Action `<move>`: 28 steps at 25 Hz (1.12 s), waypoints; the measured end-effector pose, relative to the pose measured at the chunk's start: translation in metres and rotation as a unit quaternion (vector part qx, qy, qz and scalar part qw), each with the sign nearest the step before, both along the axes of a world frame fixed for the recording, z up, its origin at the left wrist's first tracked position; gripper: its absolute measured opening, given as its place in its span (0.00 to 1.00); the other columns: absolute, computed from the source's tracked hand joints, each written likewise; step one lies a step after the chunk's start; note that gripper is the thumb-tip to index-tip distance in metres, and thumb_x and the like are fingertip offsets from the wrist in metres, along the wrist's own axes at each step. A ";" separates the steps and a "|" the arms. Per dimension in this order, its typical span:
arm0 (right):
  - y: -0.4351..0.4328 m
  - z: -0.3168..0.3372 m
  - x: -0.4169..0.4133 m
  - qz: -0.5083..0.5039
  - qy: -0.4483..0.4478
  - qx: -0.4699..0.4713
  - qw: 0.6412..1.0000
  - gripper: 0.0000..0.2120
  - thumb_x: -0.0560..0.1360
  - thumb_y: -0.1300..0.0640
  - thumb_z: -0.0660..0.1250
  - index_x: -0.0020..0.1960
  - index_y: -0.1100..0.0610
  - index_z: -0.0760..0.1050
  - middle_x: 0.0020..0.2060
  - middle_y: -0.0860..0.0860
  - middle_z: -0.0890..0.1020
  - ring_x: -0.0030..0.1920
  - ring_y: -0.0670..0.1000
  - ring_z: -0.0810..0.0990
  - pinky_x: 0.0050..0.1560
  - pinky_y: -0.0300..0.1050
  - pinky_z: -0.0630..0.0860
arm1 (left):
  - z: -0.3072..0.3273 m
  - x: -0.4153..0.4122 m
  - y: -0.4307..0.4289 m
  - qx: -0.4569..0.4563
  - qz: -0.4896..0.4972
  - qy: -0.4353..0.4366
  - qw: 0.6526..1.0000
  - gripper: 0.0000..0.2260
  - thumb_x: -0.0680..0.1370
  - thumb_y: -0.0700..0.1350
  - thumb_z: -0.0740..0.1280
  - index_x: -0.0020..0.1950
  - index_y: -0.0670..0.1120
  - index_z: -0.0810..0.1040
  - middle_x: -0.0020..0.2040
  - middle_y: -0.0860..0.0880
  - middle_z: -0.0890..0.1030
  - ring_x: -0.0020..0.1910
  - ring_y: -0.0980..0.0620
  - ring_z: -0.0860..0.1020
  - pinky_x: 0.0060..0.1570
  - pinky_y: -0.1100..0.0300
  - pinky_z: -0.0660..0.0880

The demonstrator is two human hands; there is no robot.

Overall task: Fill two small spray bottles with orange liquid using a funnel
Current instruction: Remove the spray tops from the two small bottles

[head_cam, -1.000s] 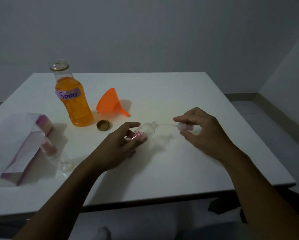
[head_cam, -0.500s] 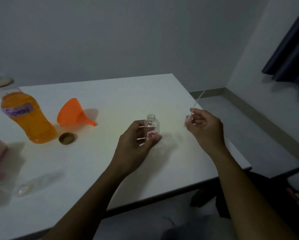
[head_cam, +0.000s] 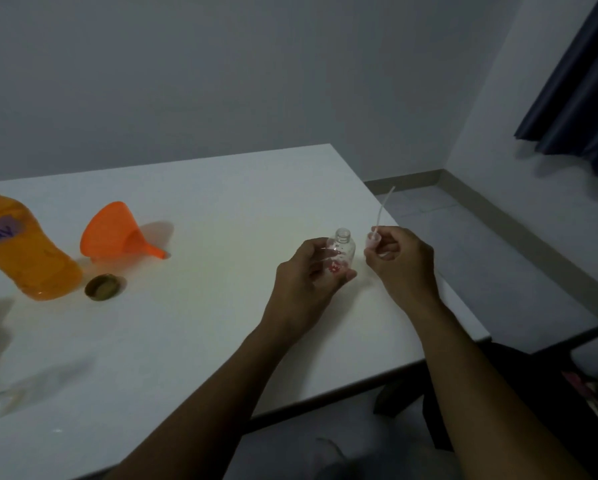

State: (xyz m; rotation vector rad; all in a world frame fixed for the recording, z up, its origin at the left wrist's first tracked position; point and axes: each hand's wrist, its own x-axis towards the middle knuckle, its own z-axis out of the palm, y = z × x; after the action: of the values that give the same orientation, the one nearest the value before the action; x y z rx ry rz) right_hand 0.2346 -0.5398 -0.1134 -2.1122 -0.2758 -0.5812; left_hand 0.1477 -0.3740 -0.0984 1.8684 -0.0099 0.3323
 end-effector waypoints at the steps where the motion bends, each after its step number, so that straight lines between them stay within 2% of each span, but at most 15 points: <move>1: 0.000 0.000 0.001 -0.001 0.002 -0.005 1.000 0.04 0.77 0.59 0.71 0.51 0.58 0.82 0.41 0.51 0.84 0.37 0.44 0.83 0.36 0.27 0.76 | -0.002 0.001 -0.001 0.008 0.006 0.000 1.000 0.24 0.70 0.50 0.76 0.63 0.48 0.74 0.55 0.54 0.82 0.51 0.64 0.81 0.51 0.68 0.77; 4: -0.003 0.000 -0.005 0.006 0.072 0.007 0.997 0.18 0.76 0.54 0.72 0.64 0.57 0.77 0.49 0.49 0.82 0.43 0.45 0.82 0.37 0.26 0.76 | -0.006 -0.001 0.000 0.009 0.000 0.016 1.000 0.30 0.69 0.52 0.76 0.67 0.50 0.69 0.61 0.53 0.79 0.57 0.62 0.78 0.56 0.67 0.75; 6: -0.009 0.002 -0.015 0.015 0.119 0.017 0.993 0.25 0.76 0.52 0.72 0.71 0.54 0.72 0.55 0.47 0.79 0.50 0.46 0.81 0.44 0.31 0.76 | -0.009 -0.011 0.006 0.012 -0.008 0.031 0.999 0.35 0.69 0.52 0.77 0.71 0.53 0.64 0.67 0.54 0.74 0.64 0.60 0.73 0.61 0.66 0.73; 7: -0.012 0.006 -0.023 0.016 0.134 0.023 0.991 0.25 0.76 0.54 0.72 0.71 0.53 0.71 0.57 0.48 0.79 0.52 0.46 0.80 0.47 0.33 0.75 | -0.009 -0.020 0.012 0.015 -0.007 0.034 0.999 0.36 0.69 0.51 0.77 0.71 0.53 0.62 0.68 0.55 0.72 0.65 0.60 0.71 0.62 0.66 0.72; 9: -0.017 0.013 -0.040 -0.013 0.139 0.018 0.990 0.20 0.75 0.61 0.70 0.67 0.55 0.75 0.58 0.51 0.80 0.53 0.47 0.79 0.46 0.29 0.71 | -0.008 -0.046 0.027 0.032 0.015 0.028 0.999 0.34 0.69 0.48 0.77 0.71 0.53 0.63 0.66 0.55 0.72 0.65 0.60 0.72 0.60 0.68 0.72; 11: -0.012 0.024 -0.072 -0.037 0.102 -0.018 0.994 0.12 0.75 0.65 0.66 0.57 0.57 0.80 0.54 0.53 0.82 0.51 0.49 0.79 0.42 0.26 0.67 | -0.004 -0.089 0.050 0.049 0.076 0.012 0.996 0.28 0.72 0.45 0.74 0.69 0.51 0.68 0.63 0.55 0.75 0.62 0.60 0.74 0.56 0.71 0.72; 13: 0.010 0.037 -0.110 0.003 0.045 -0.051 0.998 0.10 0.74 0.68 0.65 0.47 0.57 0.82 0.49 0.53 0.83 0.49 0.52 0.81 0.41 0.26 0.66 | 0.002 -0.140 0.082 0.055 0.159 -0.007 0.986 0.22 0.74 0.44 0.72 0.66 0.50 0.72 0.60 0.53 0.77 0.57 0.60 0.77 0.50 0.72 0.74; 15: 0.034 0.039 -0.127 0.067 -0.007 -0.080 0.995 0.10 0.73 0.70 0.66 0.43 0.58 0.82 0.46 0.53 0.85 0.48 0.52 0.83 0.43 0.24 0.70 | 0.005 -0.169 0.108 0.068 0.222 -0.030 0.972 0.18 0.75 0.43 0.70 0.64 0.50 0.73 0.56 0.54 0.79 0.52 0.61 0.78 0.45 0.71 0.75; 17: 0.048 0.039 -0.130 0.134 -0.045 -0.106 0.984 0.08 0.73 0.70 0.67 0.44 0.60 0.82 0.46 0.54 0.85 0.49 0.49 0.82 0.48 0.26 0.75 | 0.007 -0.175 0.114 0.069 0.263 -0.057 0.961 0.16 0.75 0.43 0.70 0.62 0.50 0.74 0.51 0.55 0.80 0.48 0.60 0.78 0.41 0.69 0.76; 19: 0.063 0.038 -0.132 0.218 -0.070 -0.138 0.964 0.09 0.73 0.69 0.67 0.49 0.60 0.82 0.48 0.53 0.85 0.49 0.48 0.82 0.53 0.38 0.80 | 0.007 -0.181 0.113 0.062 0.317 -0.079 0.943 0.14 0.75 0.42 0.70 0.59 0.50 0.73 0.48 0.53 0.78 0.45 0.57 0.78 0.38 0.65 0.76; 21: 0.079 0.033 -0.136 0.289 -0.026 -0.176 0.941 0.13 0.76 0.65 0.65 0.58 0.58 0.81 0.56 0.52 0.84 0.56 0.48 0.81 0.60 0.46 0.79 | 0.003 -0.187 0.114 0.069 0.380 -0.092 0.918 0.16 0.74 0.43 0.71 0.59 0.48 0.71 0.52 0.51 0.74 0.46 0.55 0.75 0.40 0.59 0.77; 23: 0.107 0.029 -0.150 0.339 0.050 -0.225 0.912 0.19 0.80 0.59 0.62 0.70 0.54 0.73 0.69 0.49 0.76 0.69 0.48 0.74 0.72 0.48 0.71 | -0.002 -0.203 0.134 0.050 0.465 -0.087 0.880 0.22 0.72 0.44 0.73 0.61 0.48 0.65 0.58 0.47 0.68 0.52 0.52 0.72 0.47 0.57 0.75; 25: 0.127 0.026 -0.158 0.350 0.095 -0.298 0.883 0.25 0.83 0.52 0.58 0.79 0.50 0.60 0.78 0.45 0.62 0.78 0.46 0.59 0.79 0.45 0.57 | -0.001 -0.214 0.154 0.006 0.525 -0.066 0.849 0.29 0.72 0.45 0.73 0.65 0.52 0.59 0.66 0.45 0.63 0.63 0.51 0.68 0.57 0.58 0.70; 27: 0.136 0.021 -0.156 0.345 0.096 -0.351 0.865 0.28 0.84 0.47 0.53 0.82 0.49 0.50 0.81 0.44 0.52 0.80 0.44 0.48 0.80 0.45 0.48 | 0.002 -0.215 0.168 -0.017 0.551 -0.033 0.833 0.33 0.72 0.45 0.73 0.69 0.50 0.56 0.71 0.44 0.60 0.69 0.49 0.63 0.62 0.56 0.66; 28: 0.137 0.018 -0.153 0.341 0.098 -0.365 0.861 0.28 0.84 0.45 0.51 0.82 0.50 0.49 0.81 0.44 0.50 0.80 0.44 0.46 0.80 0.46 0.46 | 0.003 -0.213 0.173 -0.026 0.554 -0.012 0.832 0.32 0.73 0.45 0.72 0.70 0.48 0.56 0.72 0.45 0.60 0.70 0.48 0.62 0.65 0.54 0.65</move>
State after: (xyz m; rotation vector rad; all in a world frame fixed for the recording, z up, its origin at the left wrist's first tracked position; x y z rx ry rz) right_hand 0.0812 -0.4027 -0.0959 -2.5178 -1.2222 0.2141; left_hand -0.0649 -0.2009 -0.0953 1.6266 1.0918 1.1263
